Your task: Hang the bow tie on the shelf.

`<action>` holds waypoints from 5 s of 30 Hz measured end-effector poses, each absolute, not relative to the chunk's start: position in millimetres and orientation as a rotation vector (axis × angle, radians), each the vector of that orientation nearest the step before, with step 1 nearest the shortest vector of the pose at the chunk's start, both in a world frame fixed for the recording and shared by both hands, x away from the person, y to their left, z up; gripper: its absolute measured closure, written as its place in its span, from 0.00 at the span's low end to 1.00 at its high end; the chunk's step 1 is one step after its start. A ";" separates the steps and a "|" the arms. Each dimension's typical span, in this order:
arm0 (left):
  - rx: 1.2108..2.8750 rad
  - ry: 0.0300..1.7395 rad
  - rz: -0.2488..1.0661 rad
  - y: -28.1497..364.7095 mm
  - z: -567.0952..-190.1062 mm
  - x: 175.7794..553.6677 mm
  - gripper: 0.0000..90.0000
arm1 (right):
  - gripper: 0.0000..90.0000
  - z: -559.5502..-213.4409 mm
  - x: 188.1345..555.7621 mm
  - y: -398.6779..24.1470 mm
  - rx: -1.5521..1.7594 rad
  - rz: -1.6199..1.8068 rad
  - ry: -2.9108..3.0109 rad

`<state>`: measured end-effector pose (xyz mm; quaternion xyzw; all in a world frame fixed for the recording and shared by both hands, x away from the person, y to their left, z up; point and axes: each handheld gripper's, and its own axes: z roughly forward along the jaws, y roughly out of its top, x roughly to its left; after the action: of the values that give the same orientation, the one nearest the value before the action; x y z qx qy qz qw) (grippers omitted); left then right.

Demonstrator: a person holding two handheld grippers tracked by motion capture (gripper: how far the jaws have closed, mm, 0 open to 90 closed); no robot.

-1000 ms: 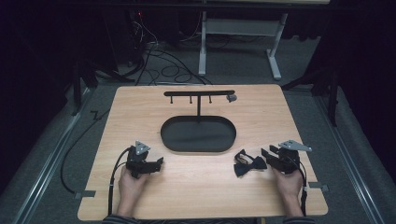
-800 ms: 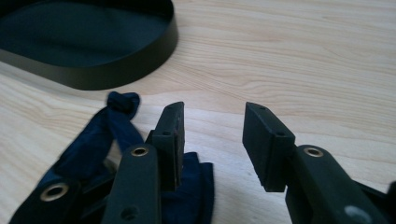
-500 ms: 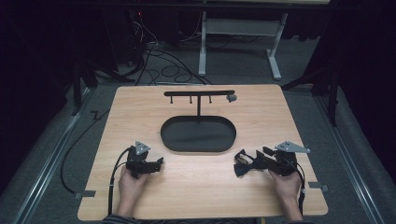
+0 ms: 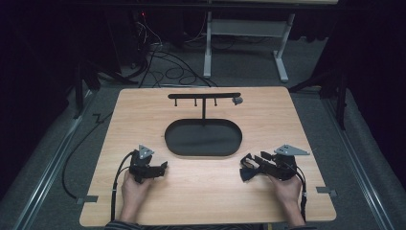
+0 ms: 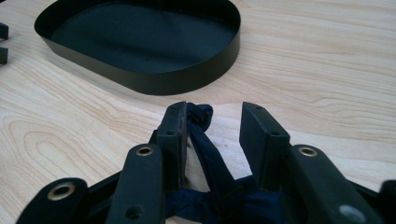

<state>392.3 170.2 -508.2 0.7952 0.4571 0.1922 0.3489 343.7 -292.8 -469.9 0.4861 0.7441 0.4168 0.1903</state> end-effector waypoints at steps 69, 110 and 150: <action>2.063 1.180 0.488 170.4 -508.3 392.6 0.18 | 1.00 -429.4 353.7 -284.6 1.231 1.230 2.122; 2.064 1.179 0.488 170.3 -508.3 392.8 0.18 | 1.00 -360.8 388.0 -248.1 1.035 1.294 2.122; 2.064 1.178 0.488 170.3 -508.3 392.8 0.18 | 1.00 -325.5 426.3 -245.4 1.050 1.318 2.043</action>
<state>392.8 170.3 -508.3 0.7969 0.4548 0.1884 0.3500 426.3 -245.4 -325.5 0.3844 0.7481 0.4825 0.2444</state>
